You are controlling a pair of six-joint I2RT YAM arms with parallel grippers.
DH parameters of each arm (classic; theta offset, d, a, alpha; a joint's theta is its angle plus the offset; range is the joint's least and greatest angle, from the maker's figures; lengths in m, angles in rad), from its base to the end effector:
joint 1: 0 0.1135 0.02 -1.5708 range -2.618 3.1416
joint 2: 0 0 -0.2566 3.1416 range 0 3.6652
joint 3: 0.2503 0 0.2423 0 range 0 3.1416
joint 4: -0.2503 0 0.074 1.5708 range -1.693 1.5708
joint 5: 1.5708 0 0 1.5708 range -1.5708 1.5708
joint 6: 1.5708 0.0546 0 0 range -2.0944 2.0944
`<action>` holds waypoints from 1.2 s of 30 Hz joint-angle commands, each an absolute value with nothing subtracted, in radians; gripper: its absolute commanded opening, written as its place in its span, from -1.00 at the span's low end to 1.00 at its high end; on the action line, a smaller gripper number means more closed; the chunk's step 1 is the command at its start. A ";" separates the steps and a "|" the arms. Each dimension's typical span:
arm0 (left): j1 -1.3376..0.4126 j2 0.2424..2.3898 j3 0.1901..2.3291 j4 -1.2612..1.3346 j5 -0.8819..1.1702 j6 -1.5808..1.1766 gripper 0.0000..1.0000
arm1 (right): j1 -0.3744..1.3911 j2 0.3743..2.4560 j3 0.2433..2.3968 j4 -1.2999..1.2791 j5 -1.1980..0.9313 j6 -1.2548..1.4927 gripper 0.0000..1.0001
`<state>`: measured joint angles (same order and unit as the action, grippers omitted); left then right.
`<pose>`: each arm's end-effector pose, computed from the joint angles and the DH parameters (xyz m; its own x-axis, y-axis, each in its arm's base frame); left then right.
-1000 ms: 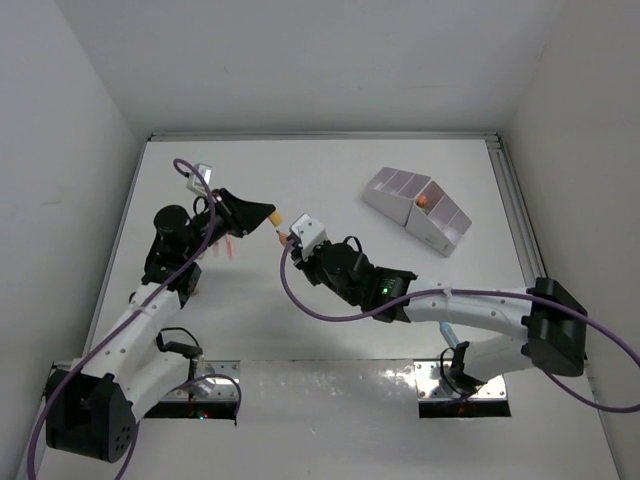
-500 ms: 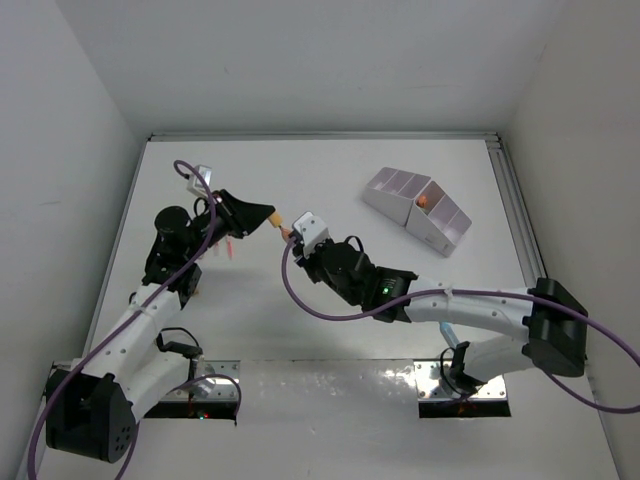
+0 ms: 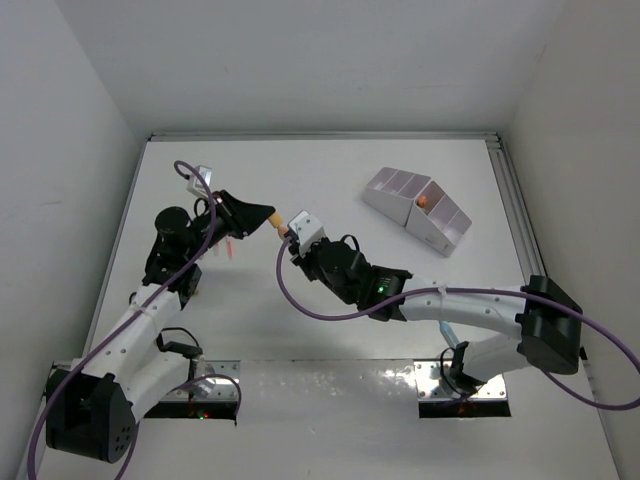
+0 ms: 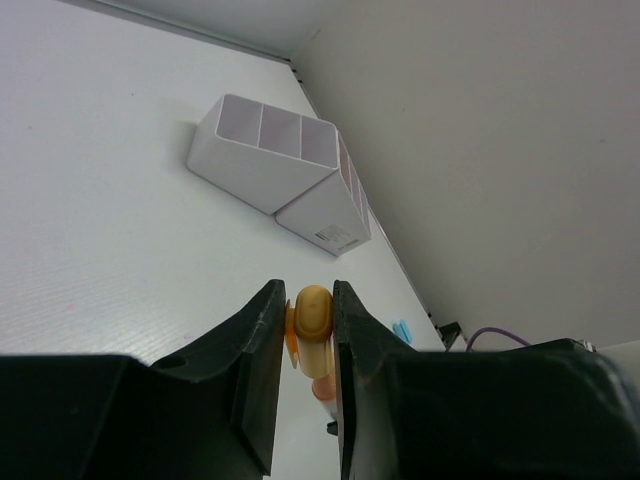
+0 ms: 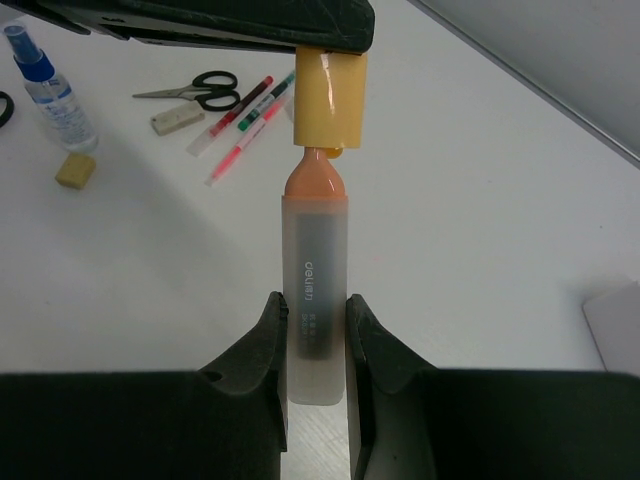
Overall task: Sort the stationery into containers
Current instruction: Close the pen cap on the pen.
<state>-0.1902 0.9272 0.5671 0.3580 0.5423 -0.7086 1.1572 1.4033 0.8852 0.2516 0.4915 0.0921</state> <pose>0.2182 -0.0707 0.2920 -0.4368 -0.4835 -0.7586 0.5064 0.5648 -0.6516 0.1557 0.2906 0.2702 -0.1628 -0.1692 -0.9720 -0.6119 0.7901 -0.0350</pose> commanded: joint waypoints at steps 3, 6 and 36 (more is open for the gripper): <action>-0.199 0.908 0.557 0.413 0.552 -0.710 -1.00 | 1.157 1.413 0.933 0.342 0.511 0.063 -1.00; -0.199 0.910 0.554 0.422 0.555 -0.715 -1.00 | 1.152 1.427 0.939 0.365 0.509 0.060 -1.00; -0.215 0.953 0.518 0.448 0.646 -0.577 -1.00 | 1.069 1.529 1.155 0.603 0.239 -0.187 -1.00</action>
